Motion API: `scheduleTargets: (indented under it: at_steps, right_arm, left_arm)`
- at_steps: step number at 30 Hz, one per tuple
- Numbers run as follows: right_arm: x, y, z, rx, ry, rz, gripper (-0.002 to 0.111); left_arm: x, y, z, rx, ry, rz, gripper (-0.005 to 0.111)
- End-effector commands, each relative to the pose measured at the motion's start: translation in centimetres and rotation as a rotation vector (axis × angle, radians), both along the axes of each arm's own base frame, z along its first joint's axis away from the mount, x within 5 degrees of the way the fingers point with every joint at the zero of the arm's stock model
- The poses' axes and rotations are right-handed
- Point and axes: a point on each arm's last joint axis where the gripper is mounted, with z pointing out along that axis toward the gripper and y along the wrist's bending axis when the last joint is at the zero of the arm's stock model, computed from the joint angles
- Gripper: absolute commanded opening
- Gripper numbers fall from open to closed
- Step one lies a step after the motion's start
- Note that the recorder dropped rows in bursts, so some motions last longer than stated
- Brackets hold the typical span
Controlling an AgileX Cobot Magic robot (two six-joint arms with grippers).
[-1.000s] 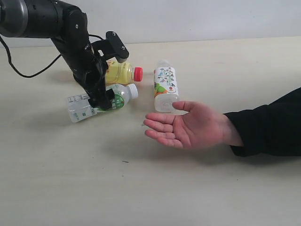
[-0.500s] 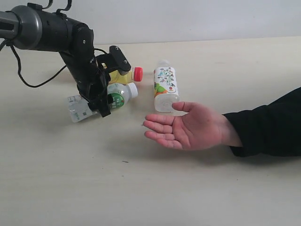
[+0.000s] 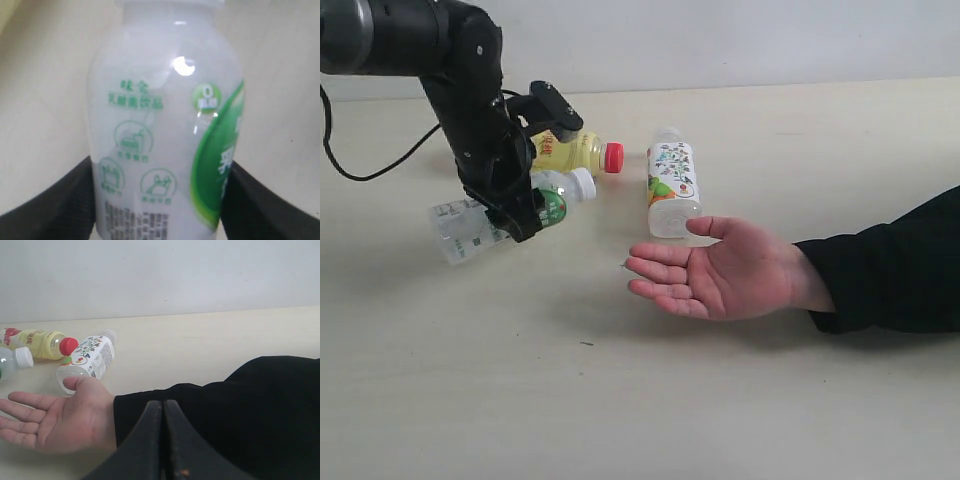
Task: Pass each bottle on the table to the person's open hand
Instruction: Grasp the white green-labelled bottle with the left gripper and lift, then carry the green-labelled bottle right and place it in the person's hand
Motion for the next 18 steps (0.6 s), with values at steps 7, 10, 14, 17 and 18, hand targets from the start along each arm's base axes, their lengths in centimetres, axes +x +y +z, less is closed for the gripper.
scheduleTargets:
  at_steps: [7,10,14,17,18]
  right_arm:
    - [0.0,0.0,-0.1,-0.006,-0.009,0.007,0.0]
    - [0.0,0.0,-0.1,-0.006,-0.009,0.007,0.0]
    - [0.0,0.0,-0.1,-0.006,-0.009,0.007,0.0]
    - [0.0,0.0,-0.1,-0.006,-0.009,0.007,0.0]
    - [0.0,0.0,-0.1,-0.006,-0.009,0.007,0.0]
  left_arm:
    - [-5.9,-4.0,6.9,-0.056,0.006,0.102,0.0]
    - [-8.3,-6.1,8.0,-0.104,0.014,0.213,0.0]
    - [-10.9,-8.7,8.6,-0.169,0.066,0.436,0.0]
    - [-12.5,-10.4,8.7,-0.216,0.112,0.466,0.0]
    - [-12.9,-10.9,8.7,-0.23,0.131,0.482,0.0]
